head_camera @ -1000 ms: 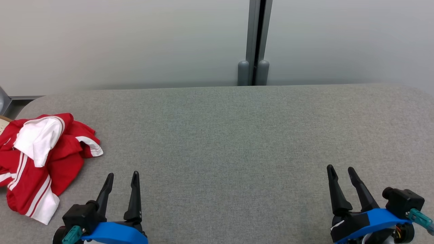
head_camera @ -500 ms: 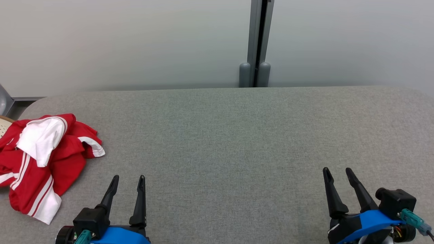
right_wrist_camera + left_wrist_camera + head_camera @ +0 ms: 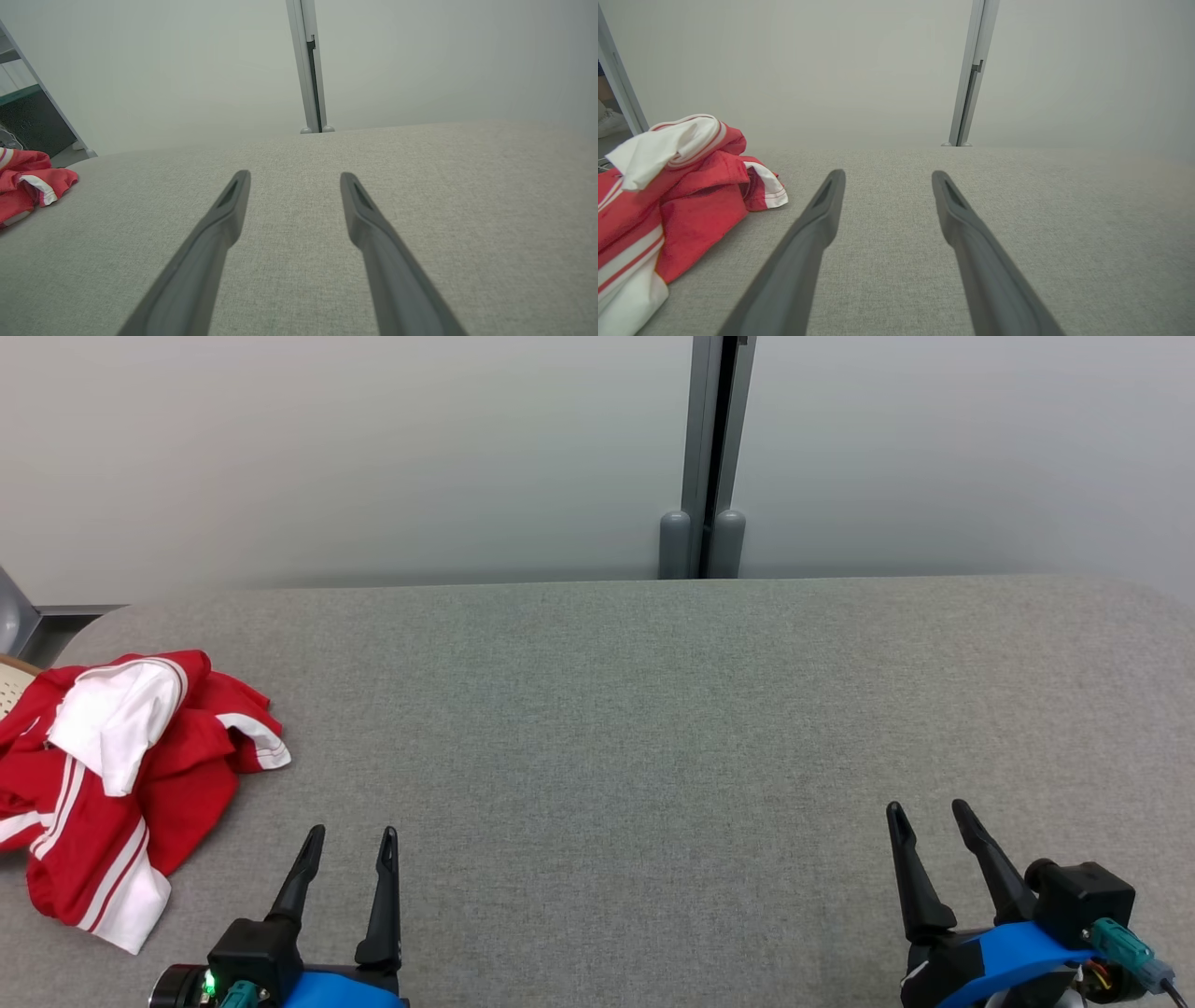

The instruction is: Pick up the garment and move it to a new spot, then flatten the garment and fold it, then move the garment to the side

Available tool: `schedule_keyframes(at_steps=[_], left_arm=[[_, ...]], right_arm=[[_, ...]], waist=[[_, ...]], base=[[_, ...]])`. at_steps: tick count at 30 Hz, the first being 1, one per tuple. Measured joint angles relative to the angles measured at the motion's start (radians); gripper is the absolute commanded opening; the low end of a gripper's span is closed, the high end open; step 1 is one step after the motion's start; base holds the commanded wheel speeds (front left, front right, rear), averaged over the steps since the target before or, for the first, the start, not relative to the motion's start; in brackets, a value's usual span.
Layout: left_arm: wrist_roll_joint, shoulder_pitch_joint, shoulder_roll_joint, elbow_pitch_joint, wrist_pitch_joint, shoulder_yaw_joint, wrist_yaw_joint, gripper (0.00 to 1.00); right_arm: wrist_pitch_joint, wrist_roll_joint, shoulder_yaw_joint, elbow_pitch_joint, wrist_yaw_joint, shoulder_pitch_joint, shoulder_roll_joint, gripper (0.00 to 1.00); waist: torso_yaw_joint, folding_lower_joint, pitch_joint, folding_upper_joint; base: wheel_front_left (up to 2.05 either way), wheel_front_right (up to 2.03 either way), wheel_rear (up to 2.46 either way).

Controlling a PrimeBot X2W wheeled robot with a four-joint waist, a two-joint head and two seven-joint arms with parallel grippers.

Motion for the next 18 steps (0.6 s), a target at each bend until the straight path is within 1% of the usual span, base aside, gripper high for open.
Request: schedule_keyframes(at_steps=[13,18], left_arm=[[-0.003,-0.004,0.009,0.003,-0.001,-0.003,0.009,1.00],[-0.005,-0.009,0.010,-0.002,0.002,-0.005,0.016,1.00]], right_arm=[[-0.020,-0.005,-0.006,0.012,0.000,0.000,0.000,1.00],[-0.029,-0.005,-0.013,0.012,0.000,0.002,-0.001,1.00]], waist=[[0.004,0.0000,0.006,0.0000],[0.026,0.0000,0.008,0.0000]], base=[[0.00,0.00,0.00],[0.00,0.00,0.00]])
